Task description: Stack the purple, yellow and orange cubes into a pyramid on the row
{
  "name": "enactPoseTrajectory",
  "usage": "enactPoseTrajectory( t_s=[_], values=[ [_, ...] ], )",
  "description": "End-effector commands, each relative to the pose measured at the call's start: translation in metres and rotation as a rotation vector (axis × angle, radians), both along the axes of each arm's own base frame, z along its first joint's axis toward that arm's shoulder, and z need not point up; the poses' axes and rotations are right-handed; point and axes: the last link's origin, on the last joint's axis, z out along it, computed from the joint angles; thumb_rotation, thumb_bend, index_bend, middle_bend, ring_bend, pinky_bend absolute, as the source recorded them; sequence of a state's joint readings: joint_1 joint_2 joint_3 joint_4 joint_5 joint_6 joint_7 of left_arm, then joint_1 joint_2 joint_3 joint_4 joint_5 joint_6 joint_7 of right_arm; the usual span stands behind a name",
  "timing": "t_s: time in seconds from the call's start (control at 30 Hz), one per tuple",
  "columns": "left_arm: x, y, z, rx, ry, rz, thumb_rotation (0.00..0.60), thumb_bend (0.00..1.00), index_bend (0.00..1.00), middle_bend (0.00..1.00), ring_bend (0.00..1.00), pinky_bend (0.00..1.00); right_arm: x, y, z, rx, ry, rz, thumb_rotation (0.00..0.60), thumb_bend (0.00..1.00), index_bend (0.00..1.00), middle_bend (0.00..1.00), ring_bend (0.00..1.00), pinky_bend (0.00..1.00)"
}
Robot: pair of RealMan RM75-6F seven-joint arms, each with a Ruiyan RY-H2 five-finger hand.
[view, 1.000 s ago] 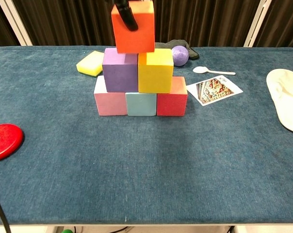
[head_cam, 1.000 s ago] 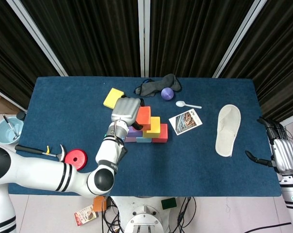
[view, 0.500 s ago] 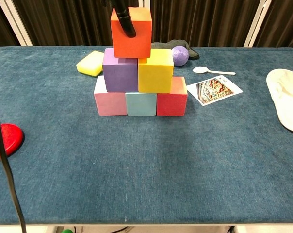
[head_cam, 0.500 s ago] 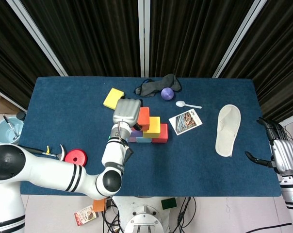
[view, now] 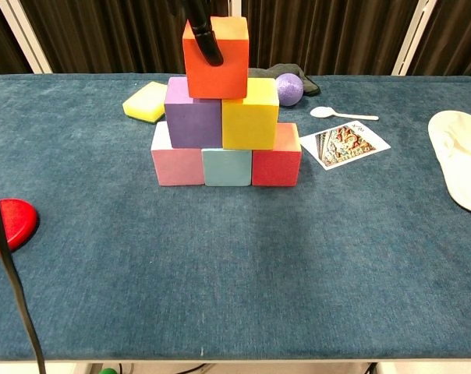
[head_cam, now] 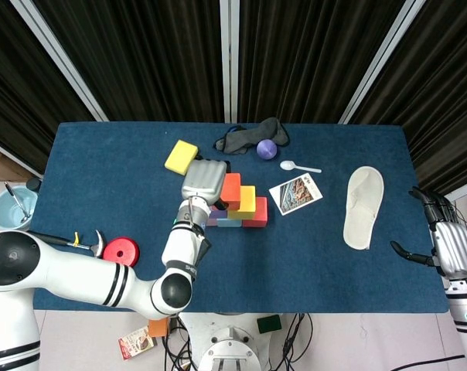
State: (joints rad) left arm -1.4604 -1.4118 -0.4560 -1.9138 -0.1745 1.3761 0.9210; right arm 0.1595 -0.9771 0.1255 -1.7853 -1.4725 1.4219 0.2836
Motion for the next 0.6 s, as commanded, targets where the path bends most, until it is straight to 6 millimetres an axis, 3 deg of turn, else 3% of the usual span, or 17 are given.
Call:
enactPoseTrajectory(
  t_s=[0.03, 0.6],
  values=[
    [0.0002, 0.0, -0.0014, -0.003, 0.001, -0.001, 0.6, 0.12, 0.4, 0.44, 0.34, 0.18, -0.0001, -0.0003, -0.0004, 0.002, -0.001, -0.001, 0.6, 0.18, 0.04, 0.12, 0.02, 0.0],
    [0.0017, 0.0009, -0.005, -0.003, 0.017, -0.005, 0.6, 0.12, 0.38, 0.43, 0.34, 0.18, -0.0018, -0.0001, 0.0009, -0.002, -0.002, -0.006, 0.6, 0.18, 0.04, 0.12, 0.02, 0.0]
  ],
)
